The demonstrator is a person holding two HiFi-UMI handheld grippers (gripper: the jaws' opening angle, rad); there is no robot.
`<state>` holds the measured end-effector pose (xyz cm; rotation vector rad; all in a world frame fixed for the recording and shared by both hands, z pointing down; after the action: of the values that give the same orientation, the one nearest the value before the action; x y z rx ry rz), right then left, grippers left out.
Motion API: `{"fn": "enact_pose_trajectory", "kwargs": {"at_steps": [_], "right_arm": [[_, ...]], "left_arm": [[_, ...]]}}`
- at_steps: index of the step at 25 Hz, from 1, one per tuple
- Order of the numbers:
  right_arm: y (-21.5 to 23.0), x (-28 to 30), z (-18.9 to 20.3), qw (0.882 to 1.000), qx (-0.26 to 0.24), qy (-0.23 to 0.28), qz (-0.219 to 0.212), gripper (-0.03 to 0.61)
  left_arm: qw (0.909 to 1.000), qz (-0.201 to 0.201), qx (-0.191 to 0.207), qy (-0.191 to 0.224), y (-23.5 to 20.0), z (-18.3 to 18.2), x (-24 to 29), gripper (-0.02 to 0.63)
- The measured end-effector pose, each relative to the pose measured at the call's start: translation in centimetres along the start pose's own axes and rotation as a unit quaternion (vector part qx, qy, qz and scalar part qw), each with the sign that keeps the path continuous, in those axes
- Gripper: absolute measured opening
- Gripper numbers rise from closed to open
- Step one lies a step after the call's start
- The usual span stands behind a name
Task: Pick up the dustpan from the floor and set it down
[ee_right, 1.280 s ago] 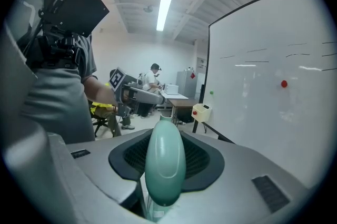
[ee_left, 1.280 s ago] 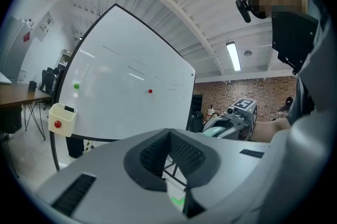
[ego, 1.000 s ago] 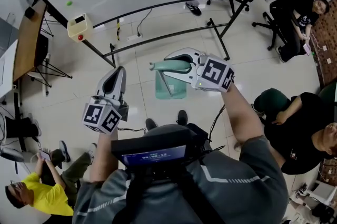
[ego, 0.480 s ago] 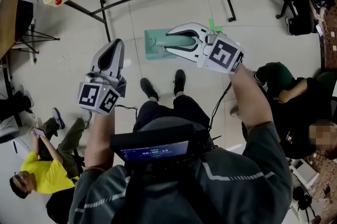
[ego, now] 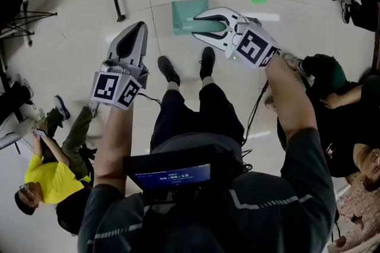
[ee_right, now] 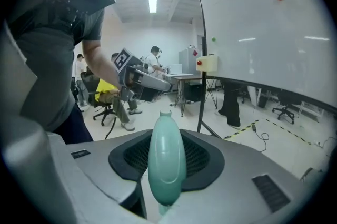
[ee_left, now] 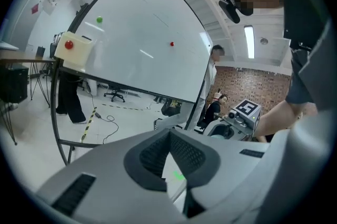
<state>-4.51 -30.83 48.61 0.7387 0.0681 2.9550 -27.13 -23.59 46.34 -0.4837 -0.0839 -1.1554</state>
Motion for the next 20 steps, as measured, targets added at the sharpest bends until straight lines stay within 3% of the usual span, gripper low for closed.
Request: {"fn": "enact_pose_trajectory", "kwargs": {"at_steps": [12, 20], "right_arm": [[2.1, 6.3, 13.8, 0.999, 0.018, -0.037, -0.008, 0.166], [1.7, 7.5, 17.0, 1.0, 0.021, -0.021, -0.01, 0.166]], "left_arm": [[0.9977, -0.01, -0.035, -0.058, -4.3, 13.6, 6.1, 0.035], [0.9968, 0.005, -0.036, -0.071, -4.0, 17.3, 8.0, 0.035]]}}
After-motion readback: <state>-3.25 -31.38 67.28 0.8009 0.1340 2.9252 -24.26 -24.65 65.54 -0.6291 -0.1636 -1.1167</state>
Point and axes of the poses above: the fingertips, and each gripper's own axes: x forward along the fingers, y to its right, z out of its underside, the point moved 9 cm from there along -x, backward along the fingers, and after that the axes turned 3 degrees about -z, right-handed, at the moved point
